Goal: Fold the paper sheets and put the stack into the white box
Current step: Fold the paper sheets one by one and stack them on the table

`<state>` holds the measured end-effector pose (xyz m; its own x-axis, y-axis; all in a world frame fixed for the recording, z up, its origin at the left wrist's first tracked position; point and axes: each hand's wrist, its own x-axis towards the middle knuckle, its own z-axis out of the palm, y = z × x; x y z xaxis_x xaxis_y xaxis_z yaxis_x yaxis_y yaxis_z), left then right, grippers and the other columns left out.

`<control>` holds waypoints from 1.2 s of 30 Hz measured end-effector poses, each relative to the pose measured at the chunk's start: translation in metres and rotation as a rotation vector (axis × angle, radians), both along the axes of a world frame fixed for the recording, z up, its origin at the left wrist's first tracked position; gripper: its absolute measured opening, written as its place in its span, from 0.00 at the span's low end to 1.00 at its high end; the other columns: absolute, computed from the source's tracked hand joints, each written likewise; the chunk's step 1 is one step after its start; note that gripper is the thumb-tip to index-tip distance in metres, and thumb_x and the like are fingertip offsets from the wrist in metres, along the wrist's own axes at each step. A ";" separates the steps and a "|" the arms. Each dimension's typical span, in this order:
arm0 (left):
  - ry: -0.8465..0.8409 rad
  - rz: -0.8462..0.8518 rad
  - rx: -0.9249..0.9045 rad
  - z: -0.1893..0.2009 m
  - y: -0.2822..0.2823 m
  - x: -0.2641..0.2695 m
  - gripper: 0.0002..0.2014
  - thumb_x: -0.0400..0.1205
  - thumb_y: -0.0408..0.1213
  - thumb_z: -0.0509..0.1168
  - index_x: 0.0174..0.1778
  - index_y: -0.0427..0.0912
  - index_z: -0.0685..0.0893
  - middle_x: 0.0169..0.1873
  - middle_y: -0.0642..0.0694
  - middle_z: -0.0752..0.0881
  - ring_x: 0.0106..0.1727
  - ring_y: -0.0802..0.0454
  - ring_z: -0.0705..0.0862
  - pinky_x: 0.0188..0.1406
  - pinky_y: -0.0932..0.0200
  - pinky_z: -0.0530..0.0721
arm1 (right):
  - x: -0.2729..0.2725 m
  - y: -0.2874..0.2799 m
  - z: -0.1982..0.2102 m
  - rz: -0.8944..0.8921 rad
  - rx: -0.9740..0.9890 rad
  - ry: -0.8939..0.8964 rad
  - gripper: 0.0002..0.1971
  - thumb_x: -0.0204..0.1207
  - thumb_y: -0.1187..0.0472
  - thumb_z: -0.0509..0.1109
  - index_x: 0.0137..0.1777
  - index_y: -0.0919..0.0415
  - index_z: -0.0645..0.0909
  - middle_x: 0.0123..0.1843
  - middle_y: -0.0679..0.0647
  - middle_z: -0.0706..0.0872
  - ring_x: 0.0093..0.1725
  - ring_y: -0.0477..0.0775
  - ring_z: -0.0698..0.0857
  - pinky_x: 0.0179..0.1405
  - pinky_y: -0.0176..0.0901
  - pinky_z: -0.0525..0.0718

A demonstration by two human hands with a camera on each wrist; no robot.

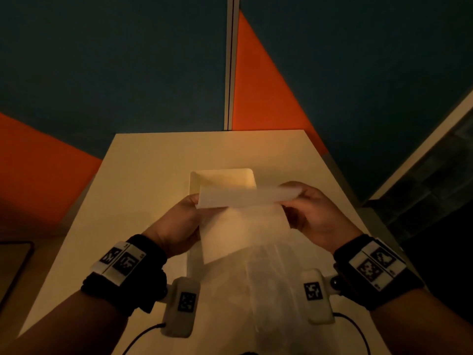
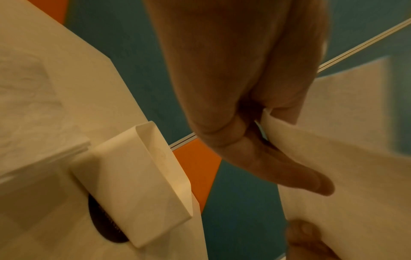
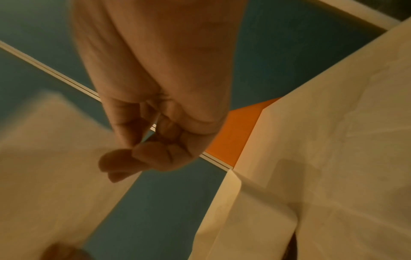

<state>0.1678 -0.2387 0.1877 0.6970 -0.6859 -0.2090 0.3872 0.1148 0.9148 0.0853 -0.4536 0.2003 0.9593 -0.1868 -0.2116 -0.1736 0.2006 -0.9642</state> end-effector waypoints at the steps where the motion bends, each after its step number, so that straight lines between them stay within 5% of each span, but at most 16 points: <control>1: -0.029 -0.027 0.018 0.002 0.001 0.001 0.09 0.74 0.29 0.68 0.43 0.43 0.91 0.42 0.46 0.91 0.41 0.51 0.88 0.37 0.61 0.86 | -0.001 -0.001 0.000 0.012 -0.043 -0.003 0.13 0.77 0.72 0.63 0.40 0.57 0.86 0.37 0.56 0.84 0.34 0.54 0.81 0.29 0.44 0.78; 4: -0.102 -0.112 0.092 0.007 0.006 0.004 0.18 0.79 0.25 0.59 0.37 0.46 0.93 0.41 0.52 0.91 0.39 0.56 0.88 0.35 0.65 0.84 | -0.001 -0.003 0.001 0.036 -0.124 -0.001 0.15 0.78 0.74 0.60 0.38 0.58 0.85 0.35 0.56 0.80 0.31 0.54 0.76 0.28 0.40 0.71; 7: -0.098 -0.269 0.081 0.006 0.013 0.009 0.20 0.74 0.19 0.63 0.52 0.45 0.90 0.54 0.51 0.88 0.54 0.51 0.87 0.49 0.60 0.85 | 0.001 -0.004 0.002 0.050 -0.123 0.007 0.18 0.78 0.72 0.60 0.40 0.52 0.87 0.43 0.56 0.82 0.45 0.58 0.74 0.36 0.46 0.68; 10: 0.010 -0.397 -0.006 0.001 0.025 0.014 0.32 0.66 0.42 0.77 0.68 0.41 0.81 0.67 0.47 0.81 0.67 0.44 0.80 0.63 0.54 0.80 | 0.005 -0.010 -0.001 -0.022 -0.138 0.081 0.15 0.79 0.71 0.59 0.51 0.54 0.85 0.46 0.56 0.84 0.42 0.58 0.79 0.35 0.46 0.75; 13: 0.000 -0.192 0.028 0.000 0.029 0.009 0.37 0.60 0.60 0.77 0.62 0.43 0.86 0.61 0.48 0.85 0.62 0.50 0.84 0.55 0.61 0.83 | 0.005 -0.022 -0.027 -0.030 -0.436 0.224 0.12 0.79 0.71 0.61 0.56 0.58 0.81 0.47 0.56 0.86 0.41 0.52 0.83 0.37 0.42 0.80; 15: -0.062 0.020 0.067 -0.005 0.031 0.007 0.30 0.56 0.54 0.81 0.52 0.43 0.91 0.56 0.49 0.88 0.54 0.55 0.87 0.48 0.63 0.86 | 0.002 -0.032 -0.056 0.038 -0.733 0.317 0.10 0.76 0.69 0.66 0.54 0.56 0.80 0.49 0.55 0.85 0.47 0.53 0.83 0.43 0.41 0.81; 17: -0.056 0.161 0.107 -0.013 0.038 0.007 0.11 0.67 0.38 0.76 0.46 0.44 0.92 0.55 0.49 0.89 0.54 0.54 0.87 0.50 0.59 0.88 | -0.004 -0.041 -0.083 0.141 -0.952 0.418 0.13 0.73 0.68 0.71 0.54 0.53 0.79 0.53 0.53 0.81 0.55 0.55 0.82 0.51 0.44 0.82; 18: -0.055 0.200 0.147 -0.016 0.042 0.007 0.10 0.72 0.31 0.70 0.46 0.44 0.92 0.55 0.49 0.89 0.56 0.51 0.86 0.53 0.56 0.87 | -0.007 -0.043 -0.092 0.195 -1.035 0.471 0.16 0.72 0.65 0.73 0.58 0.51 0.78 0.57 0.52 0.79 0.58 0.55 0.81 0.54 0.45 0.82; 22: -0.001 0.268 0.281 -0.030 0.064 0.002 0.15 0.77 0.24 0.63 0.56 0.42 0.86 0.58 0.48 0.84 0.58 0.44 0.82 0.57 0.47 0.84 | -0.020 -0.050 -0.111 0.392 -1.263 0.600 0.40 0.63 0.53 0.80 0.75 0.45 0.65 0.74 0.48 0.67 0.71 0.56 0.71 0.68 0.53 0.75; 27: 0.094 0.299 0.396 -0.057 0.094 -0.007 0.20 0.75 0.22 0.66 0.59 0.46 0.83 0.58 0.51 0.80 0.55 0.43 0.84 0.45 0.52 0.89 | -0.039 -0.058 -0.128 0.605 -1.359 0.629 0.57 0.60 0.50 0.81 0.82 0.40 0.46 0.85 0.43 0.42 0.83 0.54 0.50 0.80 0.56 0.59; 32: 0.064 0.378 0.594 -0.083 0.112 -0.012 0.16 0.74 0.24 0.70 0.57 0.42 0.85 0.56 0.43 0.81 0.52 0.40 0.84 0.55 0.44 0.82 | -0.052 -0.068 -0.136 0.606 -1.342 0.533 0.53 0.64 0.47 0.79 0.82 0.39 0.47 0.84 0.39 0.41 0.84 0.49 0.46 0.81 0.52 0.58; 36: -0.128 0.442 0.744 -0.092 0.114 -0.017 0.14 0.72 0.22 0.72 0.53 0.38 0.88 0.42 0.41 0.89 0.43 0.37 0.86 0.51 0.48 0.83 | -0.062 -0.072 -0.141 0.541 -1.333 0.441 0.42 0.72 0.47 0.73 0.81 0.40 0.54 0.84 0.37 0.47 0.83 0.45 0.48 0.81 0.45 0.54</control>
<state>0.1506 -0.1245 0.0955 0.9156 -0.0645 -0.3969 0.3374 -0.4139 0.8455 0.0229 -0.5254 0.0588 0.8798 -0.1242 -0.4589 -0.2552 -0.9378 -0.2355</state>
